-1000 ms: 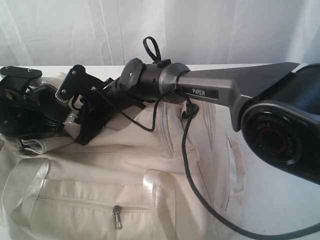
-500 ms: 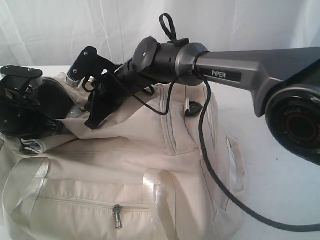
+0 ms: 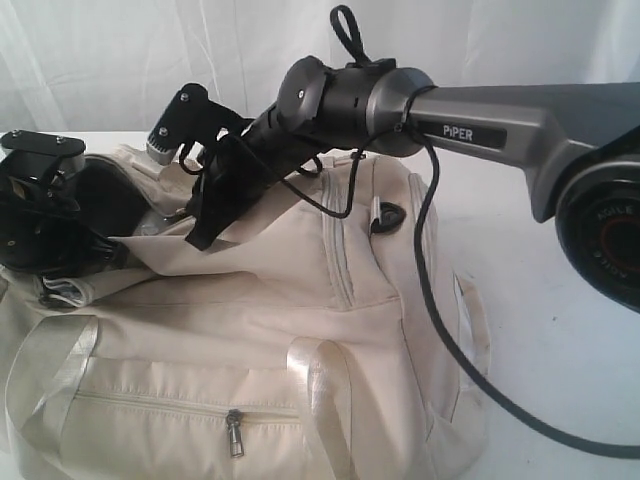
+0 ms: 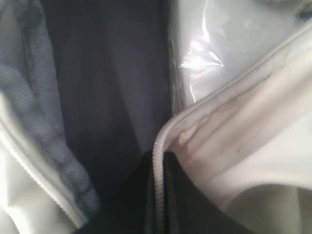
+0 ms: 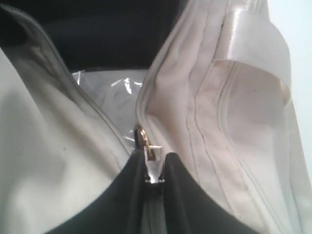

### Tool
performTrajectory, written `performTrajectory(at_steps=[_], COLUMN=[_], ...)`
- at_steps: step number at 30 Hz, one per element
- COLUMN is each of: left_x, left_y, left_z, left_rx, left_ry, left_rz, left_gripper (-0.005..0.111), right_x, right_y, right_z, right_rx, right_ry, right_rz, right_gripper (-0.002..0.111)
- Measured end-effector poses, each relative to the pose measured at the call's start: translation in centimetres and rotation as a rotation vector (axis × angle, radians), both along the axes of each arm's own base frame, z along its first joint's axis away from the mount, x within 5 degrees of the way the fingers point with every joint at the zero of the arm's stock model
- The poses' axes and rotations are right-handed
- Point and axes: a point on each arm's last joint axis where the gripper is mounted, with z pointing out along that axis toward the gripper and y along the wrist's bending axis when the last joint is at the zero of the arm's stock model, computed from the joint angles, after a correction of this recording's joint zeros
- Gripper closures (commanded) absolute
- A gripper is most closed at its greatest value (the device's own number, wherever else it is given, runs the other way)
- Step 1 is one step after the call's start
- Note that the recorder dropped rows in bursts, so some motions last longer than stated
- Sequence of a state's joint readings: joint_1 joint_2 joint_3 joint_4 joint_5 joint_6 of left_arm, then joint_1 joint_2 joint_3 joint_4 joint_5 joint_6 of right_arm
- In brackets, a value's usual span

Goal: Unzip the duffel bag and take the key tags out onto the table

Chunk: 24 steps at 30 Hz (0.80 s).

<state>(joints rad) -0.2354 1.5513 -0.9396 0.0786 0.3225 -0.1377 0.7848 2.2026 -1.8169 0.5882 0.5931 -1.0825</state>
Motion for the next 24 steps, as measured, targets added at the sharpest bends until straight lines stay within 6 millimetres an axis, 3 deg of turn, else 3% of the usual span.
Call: performTrajectory(at_steps=[14, 24], left_x=[0.2, 0.3], left_y=[-0.1, -0.1], left_z=[0.1, 0.2], left_rx=[-0.008, -0.013], left_ry=[-0.027, -0.044], left_rz=[-0.001, -0.001], left_gripper=[0.107, 0.107], right_x=[1.0, 1.7], right_y=[-3.1, -6.5], right_z=[2.5, 6.1], right_rx=[-0.068, -0.071], right_ry=[0.025, 0.033], right_rz=[-0.048, -0.109], right_gripper=[0.108, 0.108])
